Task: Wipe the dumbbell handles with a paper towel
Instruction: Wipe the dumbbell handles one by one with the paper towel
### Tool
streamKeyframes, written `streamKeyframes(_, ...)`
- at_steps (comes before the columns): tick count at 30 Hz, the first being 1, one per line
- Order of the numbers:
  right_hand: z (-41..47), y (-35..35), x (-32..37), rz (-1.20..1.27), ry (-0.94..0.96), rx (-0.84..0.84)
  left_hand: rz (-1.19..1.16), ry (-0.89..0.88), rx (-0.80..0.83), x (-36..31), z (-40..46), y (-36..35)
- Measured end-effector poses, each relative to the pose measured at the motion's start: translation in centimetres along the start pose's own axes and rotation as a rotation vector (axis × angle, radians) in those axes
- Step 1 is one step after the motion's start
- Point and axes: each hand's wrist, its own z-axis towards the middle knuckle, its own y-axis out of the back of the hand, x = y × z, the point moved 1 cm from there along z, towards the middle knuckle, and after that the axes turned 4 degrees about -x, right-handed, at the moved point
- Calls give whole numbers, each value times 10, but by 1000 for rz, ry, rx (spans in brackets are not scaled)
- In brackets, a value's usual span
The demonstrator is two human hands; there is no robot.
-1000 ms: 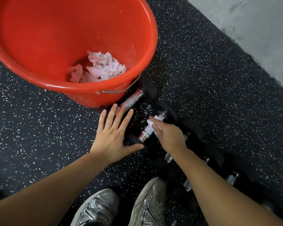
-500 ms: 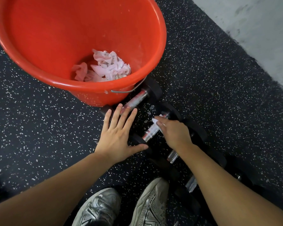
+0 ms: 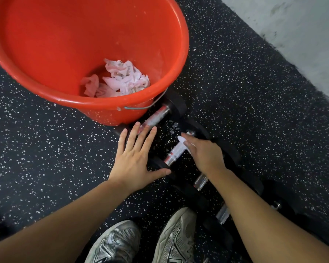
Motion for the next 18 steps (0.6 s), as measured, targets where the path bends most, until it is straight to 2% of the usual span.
streamKeyframes(4, -12, -8, 3, 133, 38, 28, -8, 3, -10, 0, 0, 0)
streamKeyframes(9, -37, -22, 24, 227, 227, 205, -6, 5, -18, 0, 0, -1)
streamKeyframes(12, -27, -18, 15, 202, 255, 112, -1, 4, -13, -1, 0, -2)
streamKeyframes(15, -10, -11, -6, 96, 138, -18, -1, 3, -14, -2, -1, -2)
streamKeyframes(18, -6, -15, -13, 73, 5, -60, -7, 4, -21, -1, -1, -1)
